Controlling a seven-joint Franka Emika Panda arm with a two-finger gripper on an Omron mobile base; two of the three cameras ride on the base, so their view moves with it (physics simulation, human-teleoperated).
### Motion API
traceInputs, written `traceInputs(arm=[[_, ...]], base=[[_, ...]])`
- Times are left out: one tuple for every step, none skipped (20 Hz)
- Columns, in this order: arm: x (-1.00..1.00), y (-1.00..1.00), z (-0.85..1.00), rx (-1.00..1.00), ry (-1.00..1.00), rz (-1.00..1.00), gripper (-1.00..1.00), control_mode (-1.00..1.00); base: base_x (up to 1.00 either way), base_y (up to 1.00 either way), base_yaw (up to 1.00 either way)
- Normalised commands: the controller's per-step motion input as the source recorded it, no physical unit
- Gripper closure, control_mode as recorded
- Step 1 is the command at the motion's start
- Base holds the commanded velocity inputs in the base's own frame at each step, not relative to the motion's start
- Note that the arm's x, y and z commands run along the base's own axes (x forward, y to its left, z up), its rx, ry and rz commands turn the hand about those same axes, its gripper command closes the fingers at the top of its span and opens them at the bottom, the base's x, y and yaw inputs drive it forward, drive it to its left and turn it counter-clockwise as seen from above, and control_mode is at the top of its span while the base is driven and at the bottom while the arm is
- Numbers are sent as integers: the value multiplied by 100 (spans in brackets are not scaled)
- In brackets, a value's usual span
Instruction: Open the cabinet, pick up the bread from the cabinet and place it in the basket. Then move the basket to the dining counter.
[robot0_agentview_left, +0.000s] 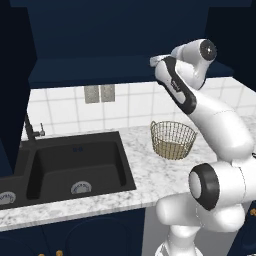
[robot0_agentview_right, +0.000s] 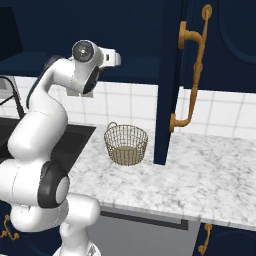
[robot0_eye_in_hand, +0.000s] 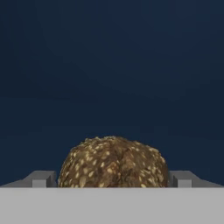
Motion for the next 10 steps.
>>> traceInputs(arm=[[-100, -14, 18, 4, 0, -14, 100, -100], [-100, -17, 12, 3, 0, -13, 100, -100], [-100, -20, 11, 2, 0, -12, 100, -100], [-100, -22, 10, 2, 0, -11, 100, -100], [-100, -29, 6, 2, 0, -9, 100, -100], [-100, -19, 0, 0, -5, -9, 100, -100], [-100, -16, 0, 0, -1, -11, 100, -100], [-100, -15, -1, 0, 0, -13, 100, -100], [-100, -14, -4, 0, 0, -13, 100, -100], [-100, -14, -6, 0, 0, -13, 100, -100]], base=[[0, 0, 0], [0, 0, 0], [0, 0, 0], [0, 0, 0], [0, 0, 0], [0, 0, 0], [0, 0, 0], [0, 0, 0], [0, 0, 0], [0, 0, 0]])
